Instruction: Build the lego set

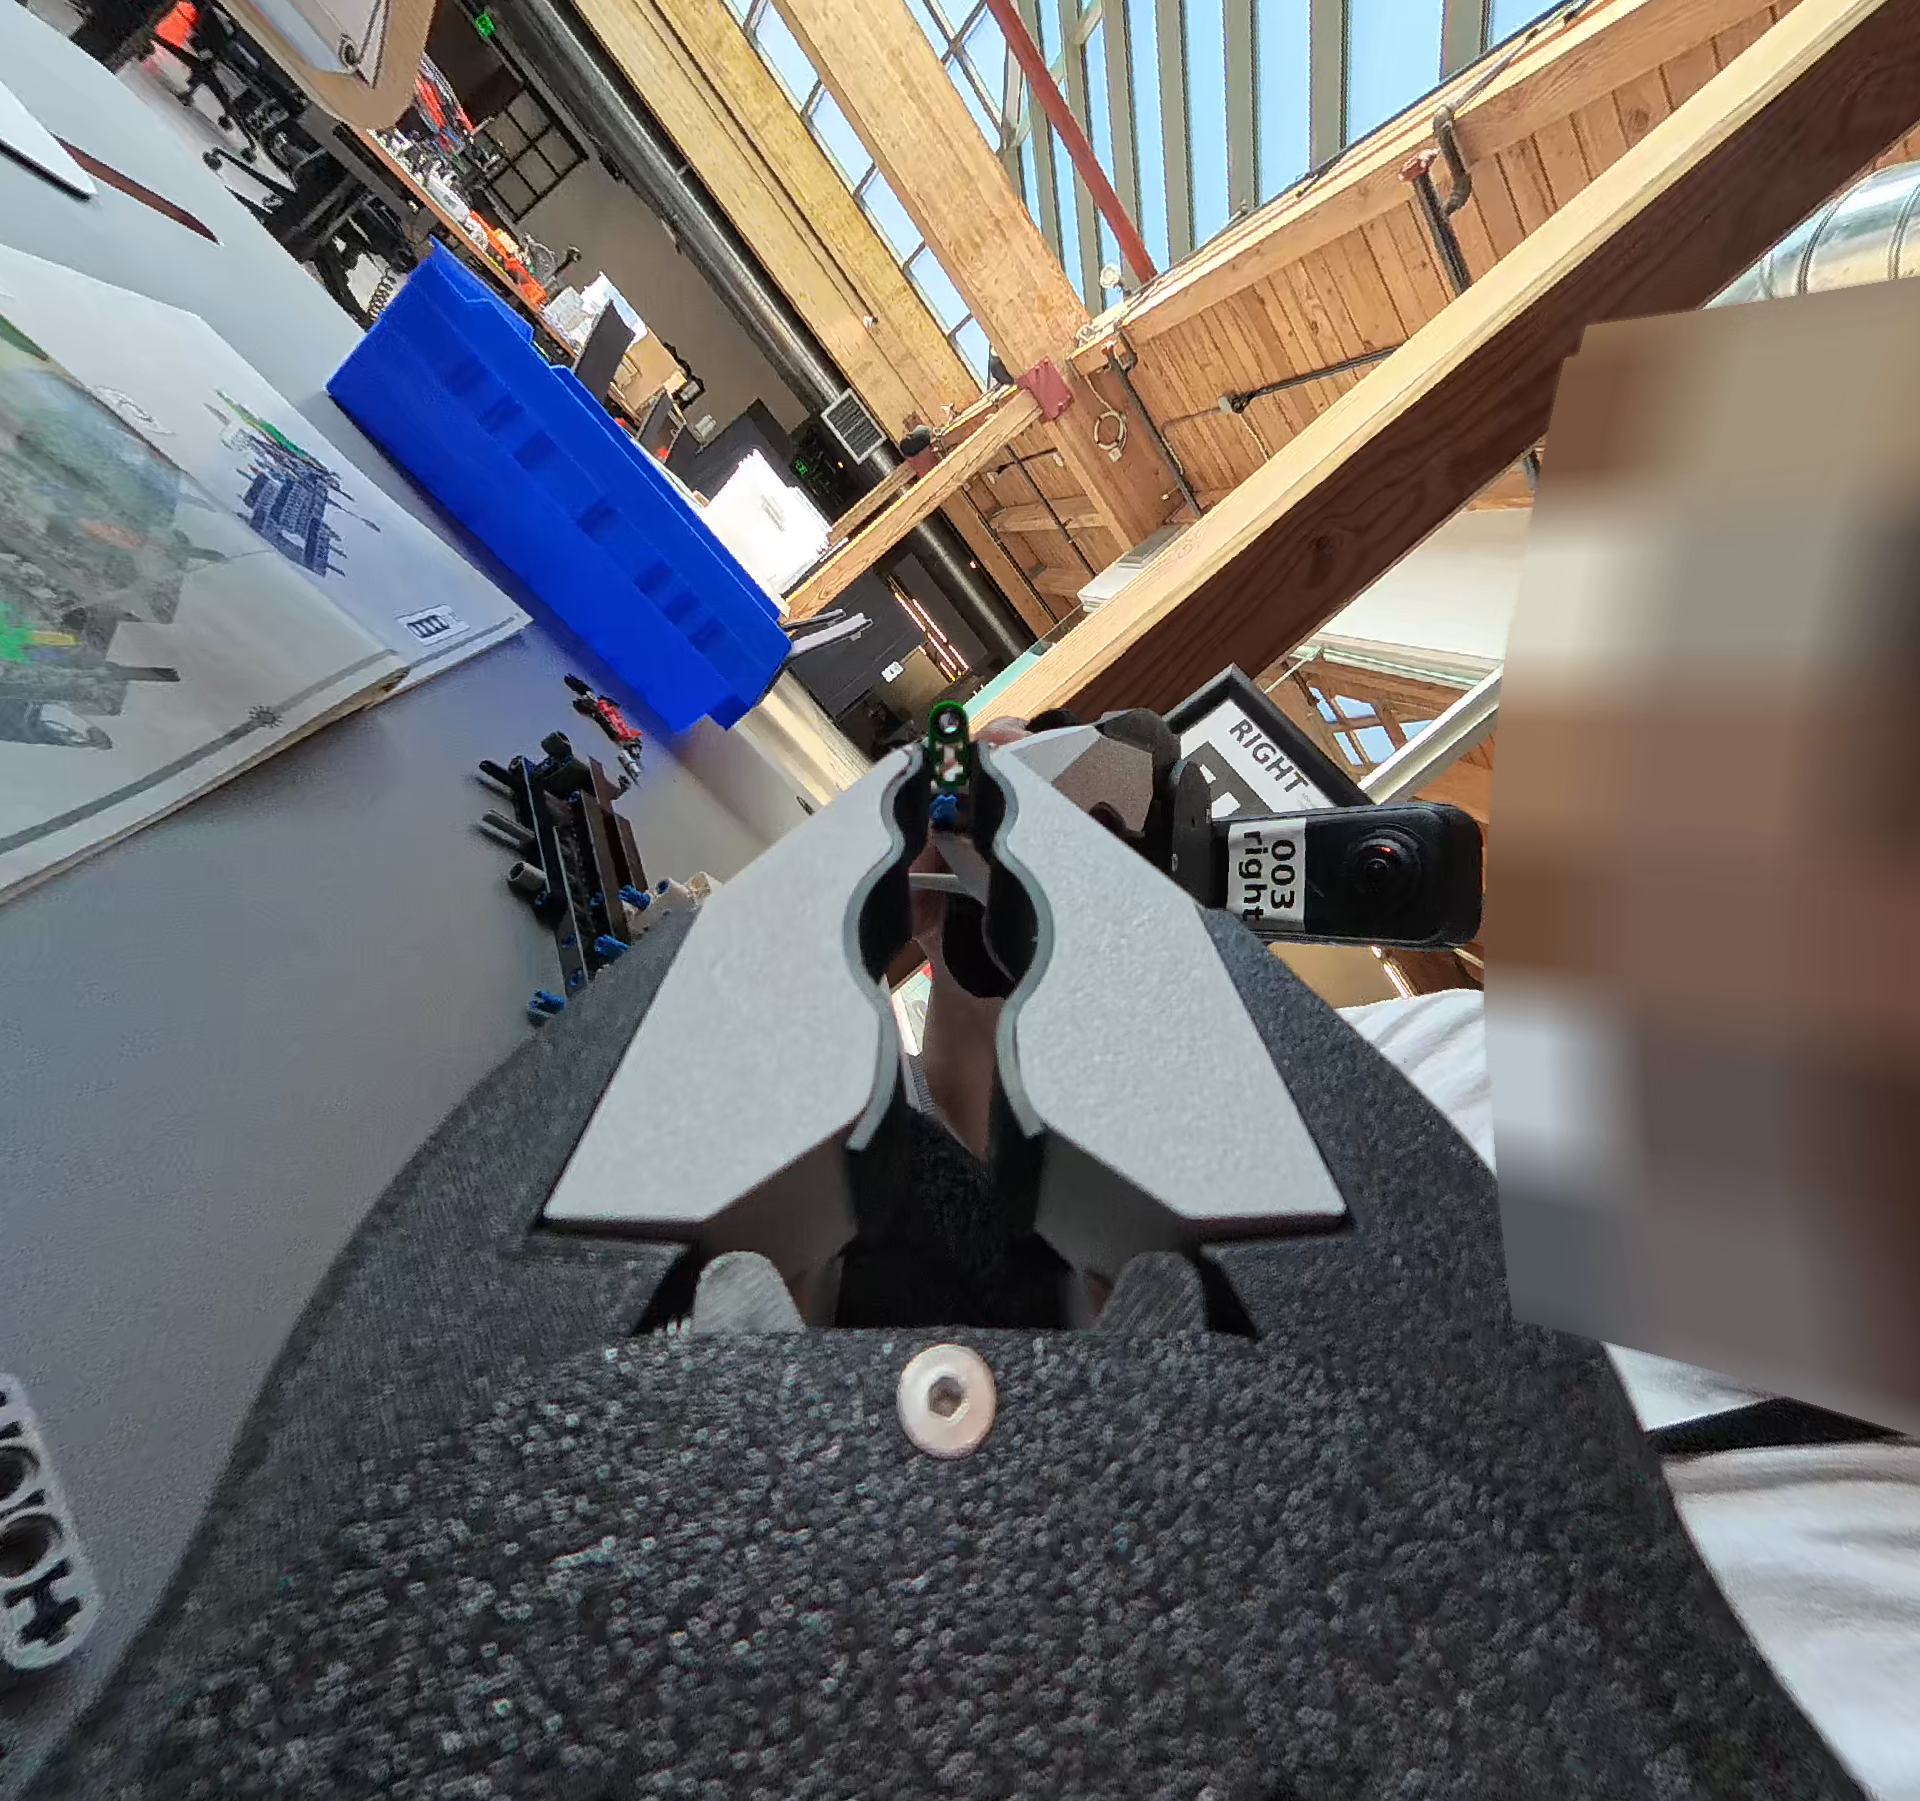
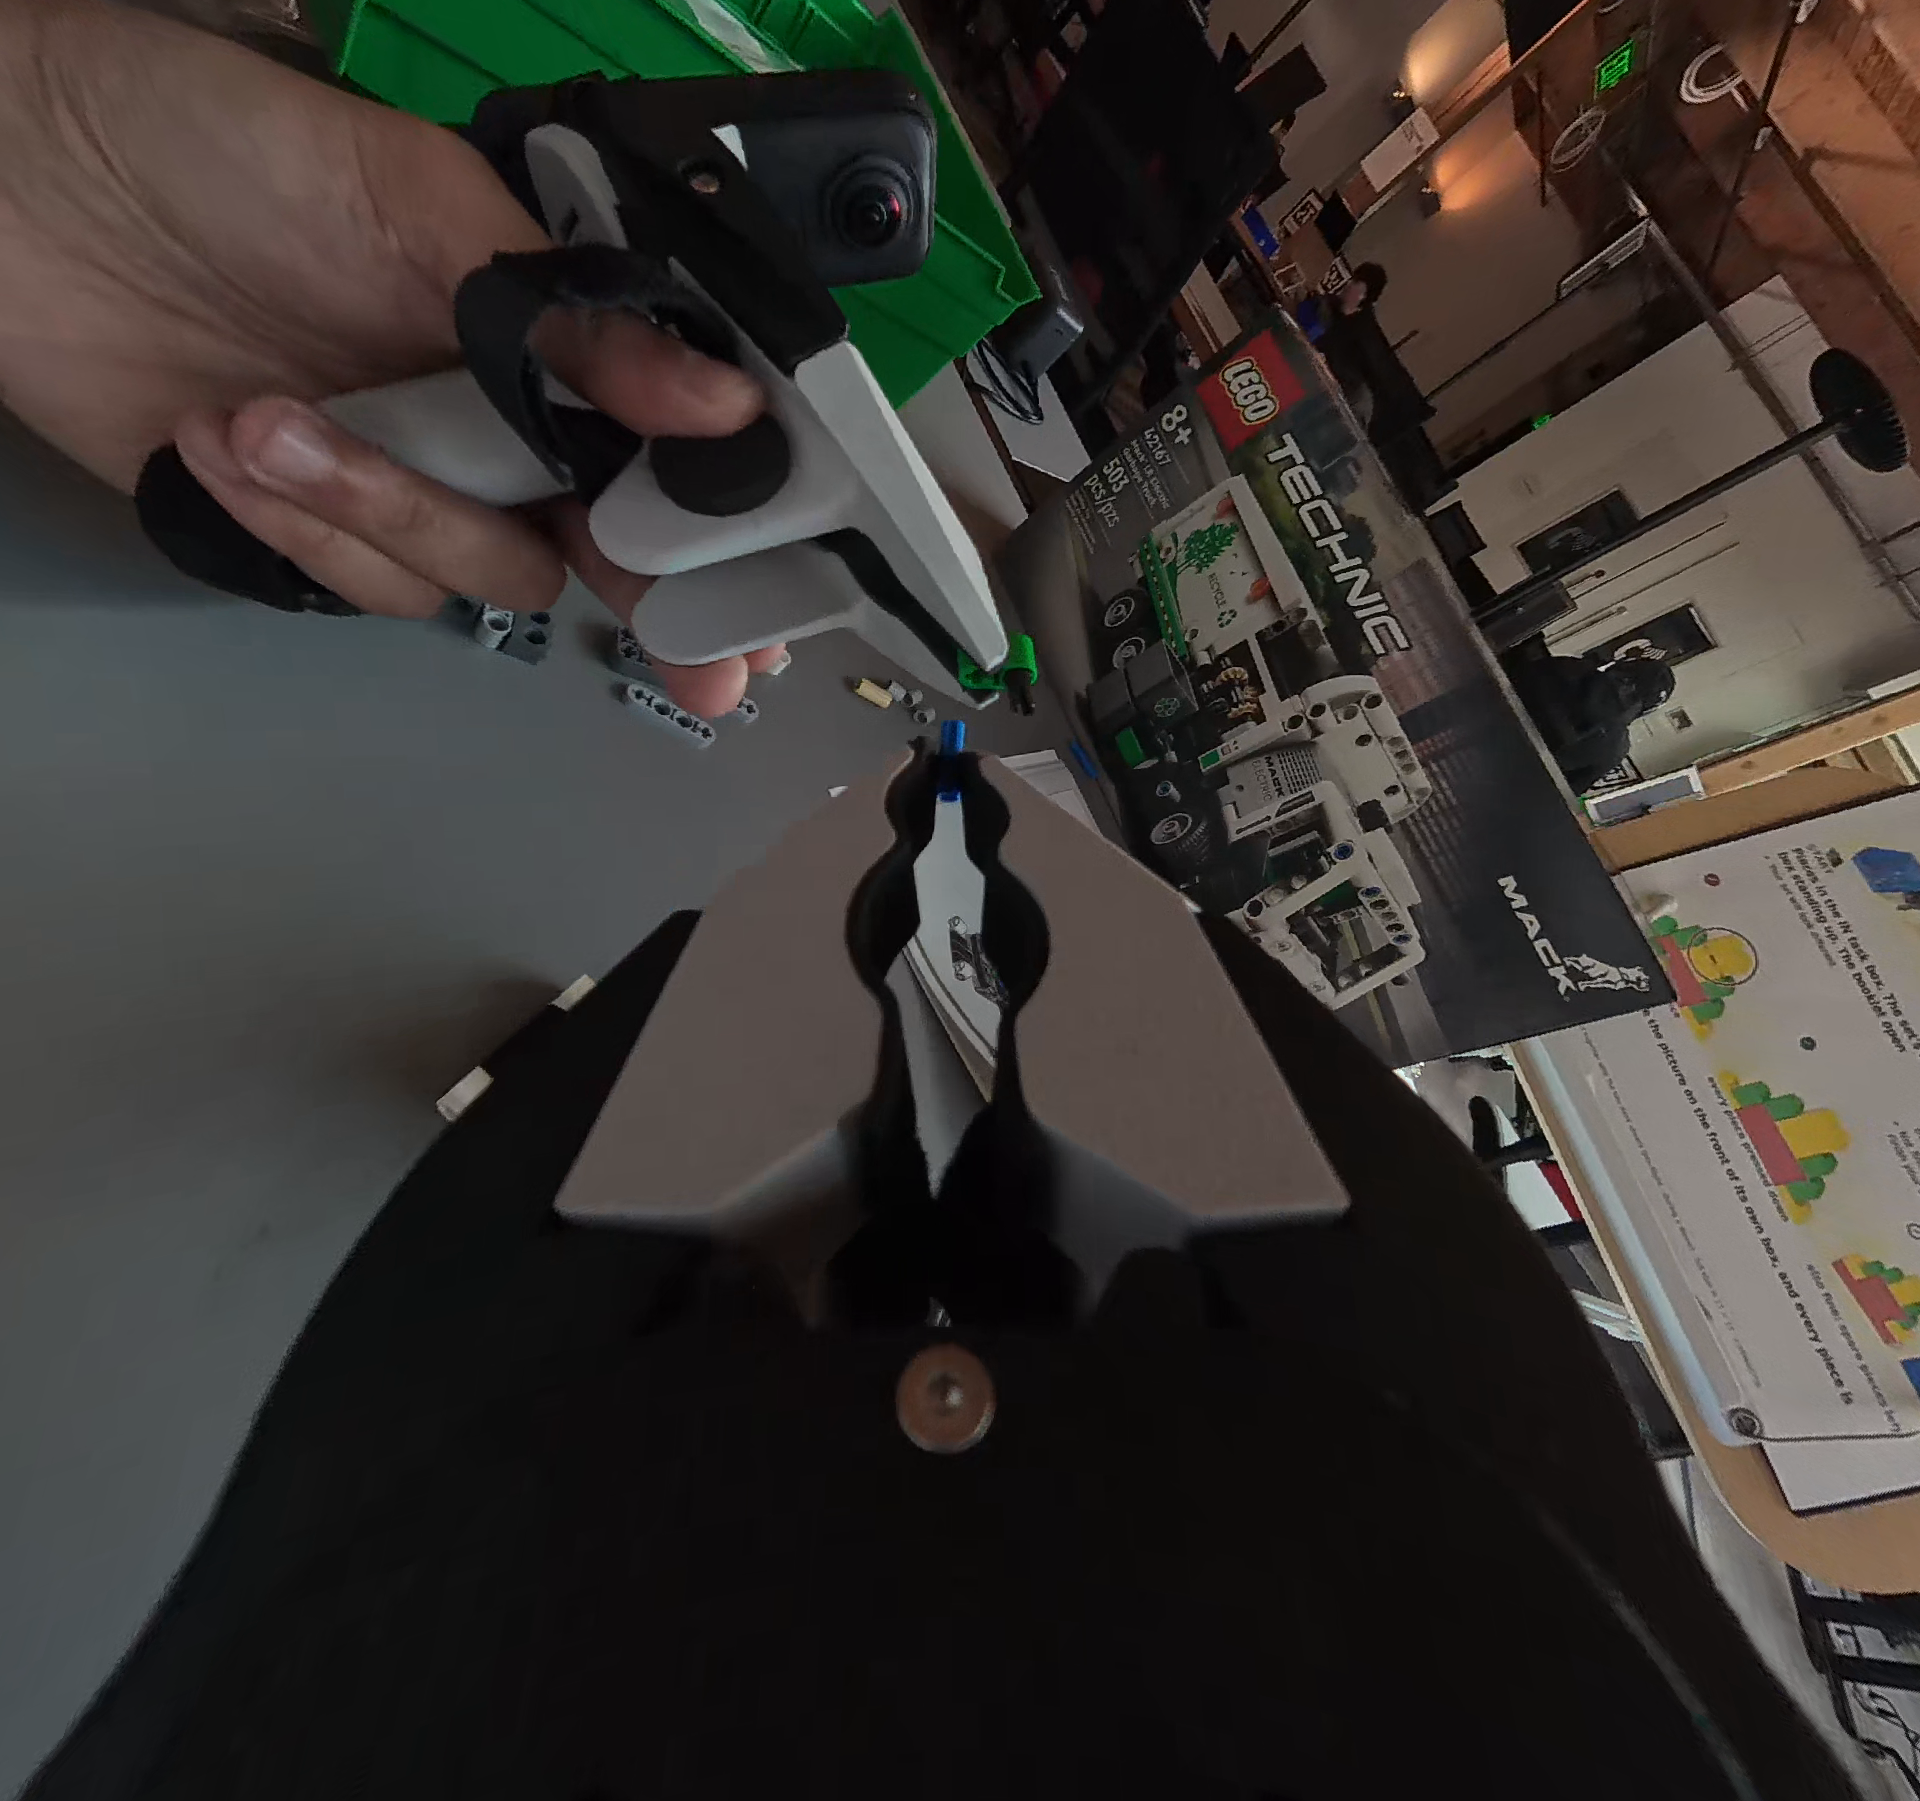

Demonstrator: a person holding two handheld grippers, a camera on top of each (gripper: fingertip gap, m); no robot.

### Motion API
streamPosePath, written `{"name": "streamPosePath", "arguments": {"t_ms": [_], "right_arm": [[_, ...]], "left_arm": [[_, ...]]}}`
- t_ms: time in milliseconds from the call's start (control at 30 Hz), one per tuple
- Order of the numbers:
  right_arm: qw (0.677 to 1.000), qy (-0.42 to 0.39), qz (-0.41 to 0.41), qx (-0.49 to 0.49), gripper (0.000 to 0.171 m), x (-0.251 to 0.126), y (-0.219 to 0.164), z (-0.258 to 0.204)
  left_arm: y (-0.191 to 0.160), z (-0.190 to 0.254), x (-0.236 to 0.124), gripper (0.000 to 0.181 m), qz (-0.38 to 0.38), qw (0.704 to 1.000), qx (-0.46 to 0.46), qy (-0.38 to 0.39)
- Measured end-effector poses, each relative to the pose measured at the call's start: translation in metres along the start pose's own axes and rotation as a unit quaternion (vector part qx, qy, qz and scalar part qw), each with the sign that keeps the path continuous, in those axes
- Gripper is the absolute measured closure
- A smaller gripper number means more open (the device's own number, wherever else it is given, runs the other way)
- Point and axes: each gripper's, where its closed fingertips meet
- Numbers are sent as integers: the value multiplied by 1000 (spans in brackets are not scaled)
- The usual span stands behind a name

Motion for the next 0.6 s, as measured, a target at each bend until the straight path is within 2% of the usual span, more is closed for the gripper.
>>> {"name": "streamPosePath", "arguments": {"t_ms": [33,367,600], "right_arm": [[1000,-4,2,-3,168,0,0,0],[1000,-14,6,-19,168,-2,3,2],[996,-31,-28,-76,168,-1,-6,0]], "left_arm": [[-2,0,1,176,-4,1000,4,-1],[-11,2,4,176,-26,999,34,2],[-15,-8,3,176,-27,998,42,27]]}}
Point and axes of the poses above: each gripper's, where its closed fingertips meet, x out along the fingers, y out of its top, z = x × y across the jaws, and after that the axes turned 14 degrees about z, right-handed
